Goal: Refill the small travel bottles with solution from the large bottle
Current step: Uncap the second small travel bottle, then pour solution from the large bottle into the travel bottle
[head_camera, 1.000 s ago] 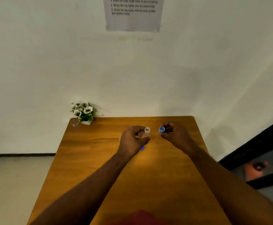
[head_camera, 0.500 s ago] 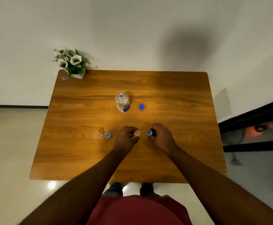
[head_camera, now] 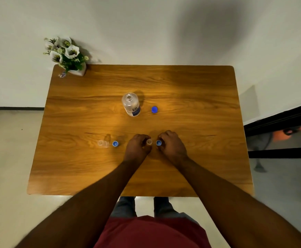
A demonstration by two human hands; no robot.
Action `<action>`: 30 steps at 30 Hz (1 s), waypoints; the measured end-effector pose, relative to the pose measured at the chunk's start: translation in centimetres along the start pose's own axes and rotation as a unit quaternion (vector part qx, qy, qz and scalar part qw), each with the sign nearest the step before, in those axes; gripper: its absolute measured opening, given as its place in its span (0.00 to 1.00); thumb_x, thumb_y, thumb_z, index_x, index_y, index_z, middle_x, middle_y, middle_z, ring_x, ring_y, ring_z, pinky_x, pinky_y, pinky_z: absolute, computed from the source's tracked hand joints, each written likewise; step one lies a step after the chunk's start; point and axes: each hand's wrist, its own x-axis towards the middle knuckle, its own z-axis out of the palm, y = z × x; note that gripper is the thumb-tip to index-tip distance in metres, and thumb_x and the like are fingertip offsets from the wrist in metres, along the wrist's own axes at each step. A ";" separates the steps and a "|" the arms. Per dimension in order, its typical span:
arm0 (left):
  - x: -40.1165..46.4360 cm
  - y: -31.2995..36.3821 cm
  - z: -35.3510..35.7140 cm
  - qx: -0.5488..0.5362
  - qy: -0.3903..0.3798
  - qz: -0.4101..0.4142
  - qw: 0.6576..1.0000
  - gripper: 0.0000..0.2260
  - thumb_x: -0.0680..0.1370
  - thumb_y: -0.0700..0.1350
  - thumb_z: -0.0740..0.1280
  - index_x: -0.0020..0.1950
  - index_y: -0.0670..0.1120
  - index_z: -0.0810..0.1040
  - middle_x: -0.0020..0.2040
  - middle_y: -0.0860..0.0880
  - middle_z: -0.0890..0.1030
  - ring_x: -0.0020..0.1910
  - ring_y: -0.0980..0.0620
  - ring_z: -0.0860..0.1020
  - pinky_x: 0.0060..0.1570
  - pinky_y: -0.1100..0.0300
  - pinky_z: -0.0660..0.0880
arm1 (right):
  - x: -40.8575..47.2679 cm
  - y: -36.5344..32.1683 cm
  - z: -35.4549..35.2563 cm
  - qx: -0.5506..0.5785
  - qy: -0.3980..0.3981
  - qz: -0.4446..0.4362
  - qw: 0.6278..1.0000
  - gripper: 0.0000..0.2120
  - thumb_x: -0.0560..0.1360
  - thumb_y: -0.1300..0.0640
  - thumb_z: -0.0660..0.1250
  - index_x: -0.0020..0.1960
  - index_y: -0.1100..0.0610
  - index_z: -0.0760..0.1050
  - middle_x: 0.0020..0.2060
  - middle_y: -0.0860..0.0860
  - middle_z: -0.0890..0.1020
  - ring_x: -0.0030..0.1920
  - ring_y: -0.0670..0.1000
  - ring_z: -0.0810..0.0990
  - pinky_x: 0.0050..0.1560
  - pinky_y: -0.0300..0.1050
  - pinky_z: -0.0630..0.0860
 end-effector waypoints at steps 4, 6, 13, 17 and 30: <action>0.1 -0.3 0.1 0.008 -0.004 0.006 1.000 0.15 0.75 0.39 0.74 0.61 0.45 0.82 0.57 0.47 0.82 0.54 0.49 0.81 0.55 0.50 0.81 | 0.2 0.5 0.6 -0.004 -0.007 -0.005 1.000 0.13 0.76 0.54 0.68 0.59 0.54 0.77 0.58 0.51 0.76 0.60 0.53 0.71 0.55 0.50 0.73; 0.2 -0.3 0.1 0.014 -0.005 0.008 1.000 0.14 0.75 0.39 0.74 0.61 0.45 0.82 0.57 0.46 0.82 0.54 0.48 0.81 0.56 0.48 0.81 | 0.3 0.7 0.9 -0.003 -0.005 -0.006 1.000 0.13 0.75 0.54 0.68 0.59 0.54 0.76 0.58 0.51 0.76 0.60 0.53 0.71 0.55 0.48 0.72; 0.2 -0.8 -0.4 0.015 -0.031 0.001 0.999 0.21 0.73 0.40 0.77 0.65 0.43 0.80 0.61 0.45 0.80 0.58 0.47 0.80 0.60 0.48 0.80 | 0.3 1.3 0.9 -0.005 -0.035 0.004 0.999 0.27 0.69 0.48 0.76 0.66 0.52 0.73 0.63 0.50 0.73 0.64 0.52 0.69 0.60 0.46 0.70; -1.0 -1.8 -1.5 -0.007 -0.029 -0.011 1.000 0.30 0.70 0.41 0.81 0.71 0.43 0.76 0.67 0.45 0.77 0.62 0.48 0.79 0.61 0.60 0.77 | -0.1 1.9 0.0 -0.018 -0.048 0.010 0.999 0.38 0.65 0.37 0.76 0.70 0.52 0.71 0.66 0.50 0.72 0.68 0.52 0.68 0.63 0.47 0.70; -6.4 -5.0 -5.7 -0.066 0.029 -0.049 0.996 0.33 0.67 0.51 0.83 0.70 0.49 0.77 0.63 0.54 0.77 0.58 0.53 0.79 0.54 0.65 0.76 | 2.7 -3.6 -3.5 0.098 0.130 -0.013 0.987 0.31 0.72 0.36 0.71 0.67 0.53 0.72 0.63 0.50 0.77 0.61 0.48 0.76 0.55 0.46 0.78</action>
